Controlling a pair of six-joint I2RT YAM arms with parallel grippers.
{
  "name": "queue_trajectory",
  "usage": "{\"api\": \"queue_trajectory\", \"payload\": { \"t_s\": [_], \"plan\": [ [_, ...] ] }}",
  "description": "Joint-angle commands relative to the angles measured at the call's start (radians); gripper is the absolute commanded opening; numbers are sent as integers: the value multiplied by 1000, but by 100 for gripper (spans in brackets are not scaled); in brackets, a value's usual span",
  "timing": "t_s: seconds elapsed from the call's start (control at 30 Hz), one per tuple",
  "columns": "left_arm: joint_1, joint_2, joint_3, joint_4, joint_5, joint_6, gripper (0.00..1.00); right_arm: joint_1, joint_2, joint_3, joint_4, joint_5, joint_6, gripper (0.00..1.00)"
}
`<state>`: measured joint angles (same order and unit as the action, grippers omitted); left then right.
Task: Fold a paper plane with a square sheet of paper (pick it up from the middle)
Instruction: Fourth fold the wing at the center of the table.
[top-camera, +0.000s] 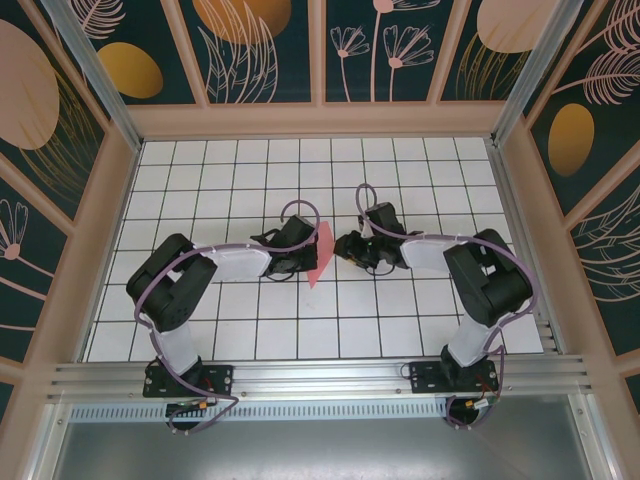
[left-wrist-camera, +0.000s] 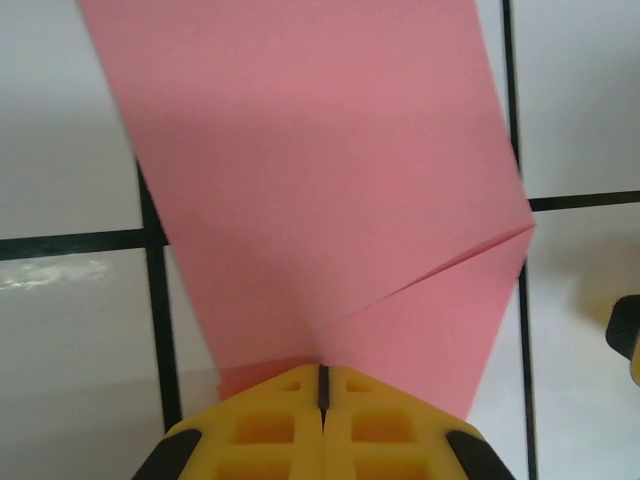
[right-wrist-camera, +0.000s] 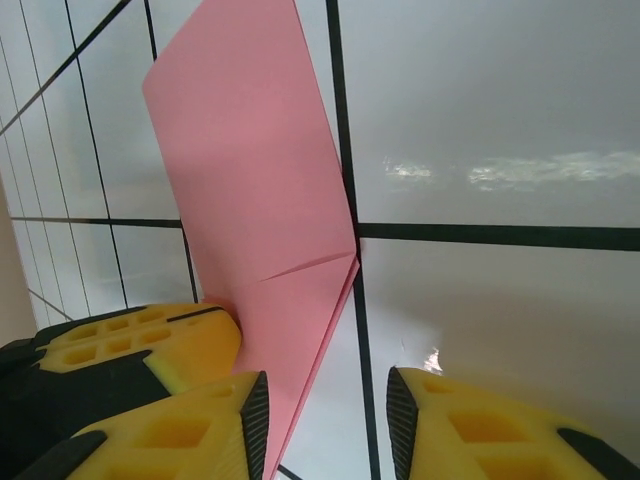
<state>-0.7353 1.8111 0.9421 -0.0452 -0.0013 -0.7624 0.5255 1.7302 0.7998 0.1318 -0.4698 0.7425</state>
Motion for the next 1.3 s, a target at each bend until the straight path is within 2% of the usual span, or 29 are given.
{"api": "queue_trajectory", "payload": {
  "t_s": [0.0, 0.43, 0.83, 1.27],
  "plan": [
    [-1, 22, 3, -71, -51, -24, 0, 10, 28, 37, 12, -15, 20, 37],
    [-1, -78, -52, 24, -16, -3, 7, 16, 62, 77, -9, -3, 28, 34],
    [-1, -58, -74, -5, -74, -27, 3, 36, 102, 111, -38, 18, 29, 32],
    [-2, -46, -86, -12, -68, -38, 0, 36, 126, 144, -47, 22, 27, 31]
  ]
}}
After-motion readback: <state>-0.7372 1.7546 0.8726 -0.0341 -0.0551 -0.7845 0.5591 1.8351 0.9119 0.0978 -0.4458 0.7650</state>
